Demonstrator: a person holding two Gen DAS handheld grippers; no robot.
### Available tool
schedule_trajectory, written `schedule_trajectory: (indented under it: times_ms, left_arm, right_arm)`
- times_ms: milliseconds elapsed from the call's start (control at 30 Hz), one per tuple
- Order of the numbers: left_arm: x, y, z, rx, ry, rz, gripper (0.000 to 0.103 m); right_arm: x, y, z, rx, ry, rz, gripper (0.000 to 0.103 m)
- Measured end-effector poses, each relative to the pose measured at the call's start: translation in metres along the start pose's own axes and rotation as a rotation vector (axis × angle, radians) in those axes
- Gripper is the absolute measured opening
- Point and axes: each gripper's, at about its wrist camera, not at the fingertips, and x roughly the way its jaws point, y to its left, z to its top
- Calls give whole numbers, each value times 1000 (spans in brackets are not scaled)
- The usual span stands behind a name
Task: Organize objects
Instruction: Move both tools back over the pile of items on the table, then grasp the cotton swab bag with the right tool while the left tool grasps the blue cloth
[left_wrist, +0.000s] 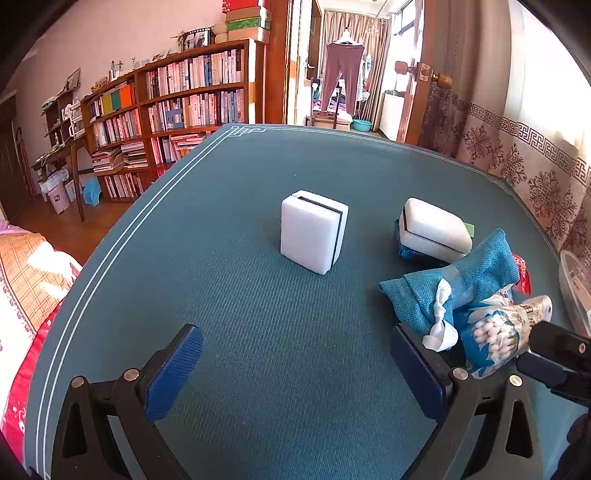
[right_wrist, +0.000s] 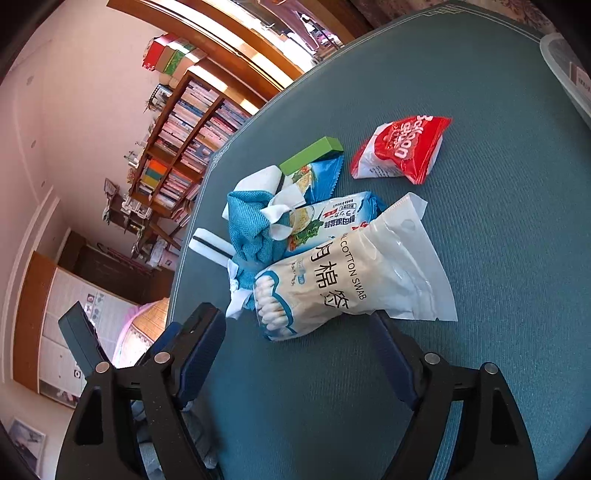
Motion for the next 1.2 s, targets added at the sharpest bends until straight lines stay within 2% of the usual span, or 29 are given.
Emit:
schedule_trajectory:
  times_ms: [167, 300, 433, 567, 867, 1200]
  left_arm:
    - [1, 1, -1, 4, 2, -10, 103]
    - [3, 3, -2, 1, 8, -18, 103]
    - [5, 6, -2, -5, 13, -24, 103]
    - [5, 6, -2, -3, 13, -25, 103]
    - [5, 6, -2, -1, 14, -20, 103]
    - [3, 0, -3, 29, 18, -14, 103]
  right_arm:
    - [6, 7, 20, -39, -57, -108, 83]
    - [16, 17, 29, -104, -89, -249, 83]
    - [22, 32, 34, -185, -134, -330, 85]
    - [34, 47, 35, -260, -133, -387, 87]
    - [32, 44, 23, -332, -114, -389, 86]
    - [1, 26, 9, -395, -88, -415, 86]
